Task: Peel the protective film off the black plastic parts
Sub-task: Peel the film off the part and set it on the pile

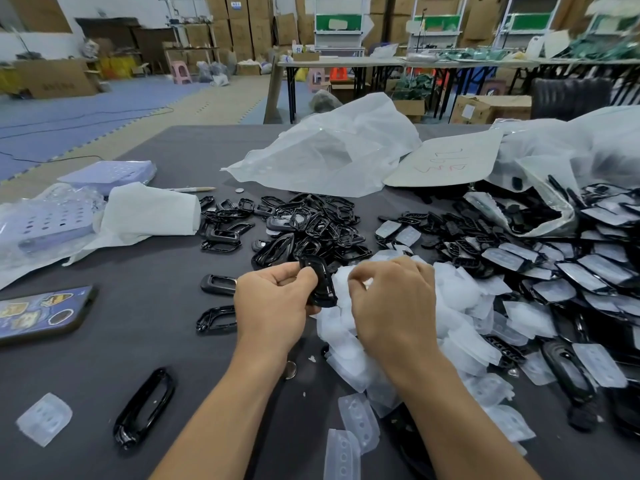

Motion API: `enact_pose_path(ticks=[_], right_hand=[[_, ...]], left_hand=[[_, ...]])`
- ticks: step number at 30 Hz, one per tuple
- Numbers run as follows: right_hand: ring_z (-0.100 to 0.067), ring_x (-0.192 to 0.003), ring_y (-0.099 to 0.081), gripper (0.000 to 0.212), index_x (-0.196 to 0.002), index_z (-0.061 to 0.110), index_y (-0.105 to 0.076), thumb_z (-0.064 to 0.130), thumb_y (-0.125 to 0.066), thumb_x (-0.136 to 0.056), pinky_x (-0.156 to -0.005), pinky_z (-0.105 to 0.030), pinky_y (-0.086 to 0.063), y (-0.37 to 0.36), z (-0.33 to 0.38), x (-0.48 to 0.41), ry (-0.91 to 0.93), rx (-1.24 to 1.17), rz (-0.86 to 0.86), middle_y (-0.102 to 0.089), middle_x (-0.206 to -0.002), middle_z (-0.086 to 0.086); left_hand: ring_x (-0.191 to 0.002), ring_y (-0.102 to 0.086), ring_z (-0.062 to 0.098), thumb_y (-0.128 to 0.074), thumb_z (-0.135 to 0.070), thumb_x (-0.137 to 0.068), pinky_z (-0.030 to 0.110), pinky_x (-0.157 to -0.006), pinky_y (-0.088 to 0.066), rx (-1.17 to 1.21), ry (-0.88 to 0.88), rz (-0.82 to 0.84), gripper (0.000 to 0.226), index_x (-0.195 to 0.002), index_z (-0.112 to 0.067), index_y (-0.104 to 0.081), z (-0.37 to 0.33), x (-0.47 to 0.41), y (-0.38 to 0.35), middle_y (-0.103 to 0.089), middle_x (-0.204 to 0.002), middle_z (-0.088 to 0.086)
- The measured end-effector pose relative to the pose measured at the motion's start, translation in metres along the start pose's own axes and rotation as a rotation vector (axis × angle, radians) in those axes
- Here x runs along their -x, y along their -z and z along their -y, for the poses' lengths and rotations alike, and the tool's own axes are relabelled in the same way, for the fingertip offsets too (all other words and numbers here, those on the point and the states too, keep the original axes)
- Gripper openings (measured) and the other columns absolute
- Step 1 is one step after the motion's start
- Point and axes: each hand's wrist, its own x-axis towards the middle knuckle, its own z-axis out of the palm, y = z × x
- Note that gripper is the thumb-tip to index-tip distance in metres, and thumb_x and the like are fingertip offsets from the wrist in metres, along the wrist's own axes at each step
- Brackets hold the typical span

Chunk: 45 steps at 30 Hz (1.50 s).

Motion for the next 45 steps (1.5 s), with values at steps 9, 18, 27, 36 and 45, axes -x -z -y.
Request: enact_pose_path(ticks=[9, 18, 27, 36, 45], right_hand=[[-0.010, -0.046, -0.045, 0.015, -0.082, 0.028, -0.067, 0.028, -0.070, -0.097, -0.049, -0.021, -0.034, 0.000, 0.002, 0.003, -0.028, -0.641, -0.164, -0.052, -0.051, 0.017], [-0.005, -0.059, -0.060, 0.017, -0.071, 0.021, -0.072, 0.027, -0.080, -0.086, -0.059, -0.018, -0.048, 0.005, 0.008, 0.002, -0.224, -0.942, -0.048, -0.069, -0.064, 0.007], [-0.011, -0.051, -0.058, 0.039, -0.104, 0.017, -0.068, -0.011, -0.072, -0.078, -0.054, -0.018, -0.049, 0.010, 0.011, -0.001, -0.364, -1.249, 0.081, -0.069, -0.063, -0.002], [-0.008, -0.048, -0.043, 0.013, -0.071, 0.018, -0.079, 0.010, -0.084, -0.080, -0.054, -0.019, -0.042, 0.008, 0.009, -0.002, -0.382, -1.155, 0.071, -0.055, -0.053, 0.005], [-0.018, -0.071, -0.062, 0.023, -0.075, 0.015, -0.078, 0.007, -0.068, -0.094, -0.060, -0.021, -0.049, 0.017, 0.012, -0.004, -0.527, -1.472, 0.238, -0.070, -0.070, -0.006]], left_hand=[[-0.055, -0.064, 0.016, -0.071, -0.031, -0.070, 0.059, -0.069, -0.063, -0.009, 0.020, 0.025, 0.013, -0.075, -0.027, -0.082, 0.000, 0.003, -0.002, -0.076, -0.066, 0.006], [-0.062, -0.069, 0.023, -0.070, -0.029, -0.073, 0.050, -0.068, -0.065, 0.031, 0.016, 0.041, 0.016, -0.078, -0.021, -0.083, 0.000, 0.002, 0.000, -0.078, -0.073, 0.011], [-0.061, -0.072, 0.019, -0.070, -0.025, -0.075, 0.036, -0.061, -0.064, 0.069, 0.000, 0.015, 0.014, -0.076, -0.032, -0.082, -0.001, 0.001, 0.000, -0.078, -0.070, 0.005], [-0.062, -0.075, 0.018, -0.070, -0.011, -0.086, 0.027, -0.057, -0.059, 0.078, -0.019, 0.031, 0.019, -0.079, -0.022, -0.084, 0.001, 0.001, 0.000, -0.079, -0.073, 0.006], [-0.064, -0.075, 0.018, -0.068, -0.022, -0.079, 0.038, -0.064, -0.065, 0.034, -0.058, 0.066, 0.017, -0.079, -0.029, -0.083, 0.002, 0.003, 0.000, -0.079, -0.072, 0.003]])
